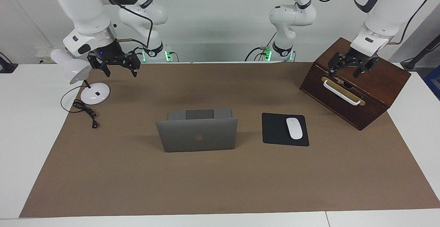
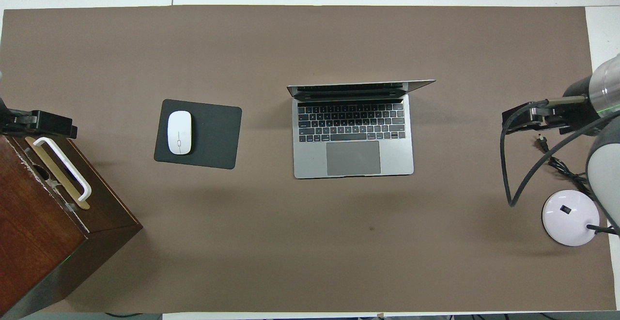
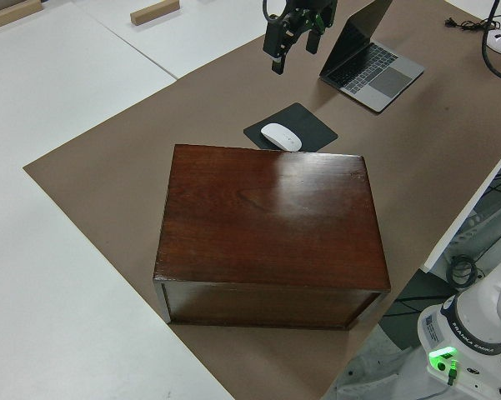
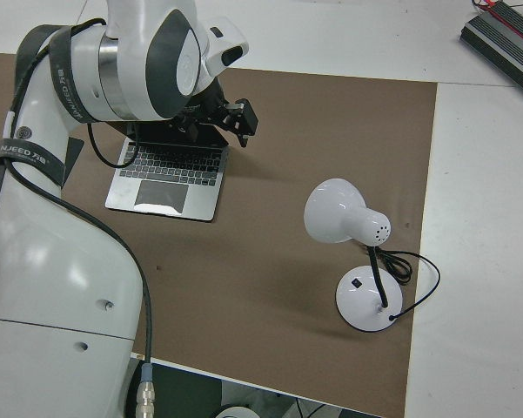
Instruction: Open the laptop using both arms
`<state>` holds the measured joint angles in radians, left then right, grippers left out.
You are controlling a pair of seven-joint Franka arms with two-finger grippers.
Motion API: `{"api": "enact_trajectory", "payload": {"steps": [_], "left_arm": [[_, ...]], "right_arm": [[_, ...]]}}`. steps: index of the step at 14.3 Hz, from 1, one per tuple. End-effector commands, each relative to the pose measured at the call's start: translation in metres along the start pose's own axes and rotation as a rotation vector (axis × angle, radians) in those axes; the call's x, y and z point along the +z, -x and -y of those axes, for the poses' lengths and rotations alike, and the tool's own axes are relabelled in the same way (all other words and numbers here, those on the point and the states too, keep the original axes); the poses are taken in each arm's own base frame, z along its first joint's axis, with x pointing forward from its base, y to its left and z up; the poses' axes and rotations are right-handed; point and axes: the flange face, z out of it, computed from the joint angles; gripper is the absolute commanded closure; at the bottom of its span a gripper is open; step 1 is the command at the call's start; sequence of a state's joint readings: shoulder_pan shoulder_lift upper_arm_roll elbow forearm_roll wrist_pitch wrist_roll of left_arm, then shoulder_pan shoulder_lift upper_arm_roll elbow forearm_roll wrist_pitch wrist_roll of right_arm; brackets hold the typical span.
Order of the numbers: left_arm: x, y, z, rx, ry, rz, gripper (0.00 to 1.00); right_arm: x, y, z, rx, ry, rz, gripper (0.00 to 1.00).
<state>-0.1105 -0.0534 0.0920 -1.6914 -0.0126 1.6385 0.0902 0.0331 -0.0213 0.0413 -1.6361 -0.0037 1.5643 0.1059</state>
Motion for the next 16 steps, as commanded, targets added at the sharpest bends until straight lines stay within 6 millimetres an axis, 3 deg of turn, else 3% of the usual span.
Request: {"api": "enact_trajectory", "payload": {"steps": [1,16], "left_arm": [[-0.0210,-0.0074,-0.0083,-0.002,-0.019,-0.038,0.00],[-0.0241,-0.0039,-0.0147,-0.045,-0.020,-0.034,0.00]], "right_arm": [[-0.0030,0.0011,-0.0032,0.022,-0.022,-0.014,0.00],[-0.0030,0.0010,-0.0047,0.025,-0.024,-0.014,0.00]]}}
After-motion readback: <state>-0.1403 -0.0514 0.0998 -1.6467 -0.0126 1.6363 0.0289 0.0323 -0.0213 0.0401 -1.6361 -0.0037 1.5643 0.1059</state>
